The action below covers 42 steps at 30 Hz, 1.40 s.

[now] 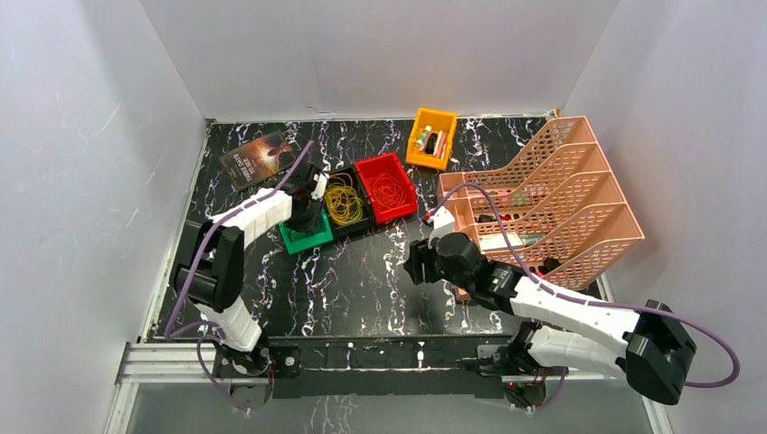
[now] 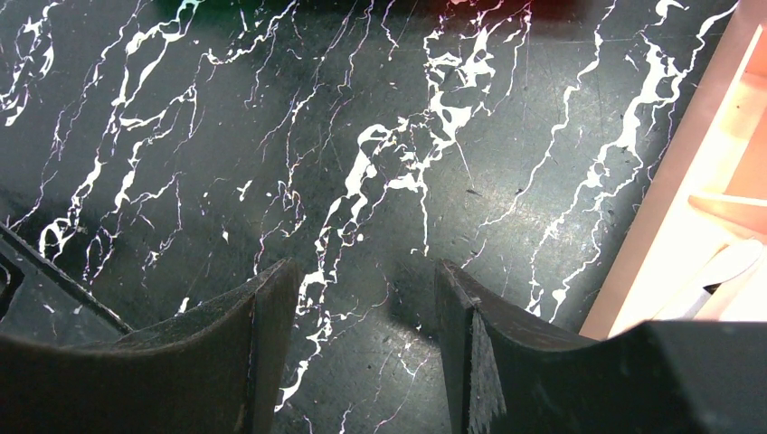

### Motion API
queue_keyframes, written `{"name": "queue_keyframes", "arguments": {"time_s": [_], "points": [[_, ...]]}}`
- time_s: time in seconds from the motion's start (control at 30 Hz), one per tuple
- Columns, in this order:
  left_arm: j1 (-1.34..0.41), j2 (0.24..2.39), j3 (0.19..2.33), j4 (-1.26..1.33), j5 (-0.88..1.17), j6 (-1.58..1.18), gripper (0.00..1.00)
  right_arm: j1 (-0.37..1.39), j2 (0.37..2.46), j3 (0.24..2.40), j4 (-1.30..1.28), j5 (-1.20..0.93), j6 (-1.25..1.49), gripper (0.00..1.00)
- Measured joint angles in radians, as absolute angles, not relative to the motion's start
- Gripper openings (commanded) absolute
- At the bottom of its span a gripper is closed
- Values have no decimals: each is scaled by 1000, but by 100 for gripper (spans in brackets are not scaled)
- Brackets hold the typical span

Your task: Untangle the cables

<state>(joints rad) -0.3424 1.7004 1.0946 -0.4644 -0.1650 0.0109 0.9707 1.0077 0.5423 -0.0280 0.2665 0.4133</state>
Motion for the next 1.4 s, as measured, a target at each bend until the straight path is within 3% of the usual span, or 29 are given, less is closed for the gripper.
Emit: {"name": "queue_keyframes", "arguments": {"time_s": [0.17, 0.5, 0.73, 1.1, 1.4], "points": [[-342, 1653, 1095, -464, -175, -2, 37, 971, 1007, 542, -28, 266, 413, 65], [-342, 1490, 1094, -463, -168, -41, 60, 971, 963, 542, -36, 297, 416, 65], [-342, 1244, 1003, -379, -137, -83, 71, 971, 776, 542, -57, 401, 416, 67], [-342, 984, 801, -238, -56, -203, 98, 971, 663, 580, -141, 559, 378, 80], [-342, 755, 678, -187, -46, -288, 98, 971, 648, 582, -226, 601, 371, 98]]}}
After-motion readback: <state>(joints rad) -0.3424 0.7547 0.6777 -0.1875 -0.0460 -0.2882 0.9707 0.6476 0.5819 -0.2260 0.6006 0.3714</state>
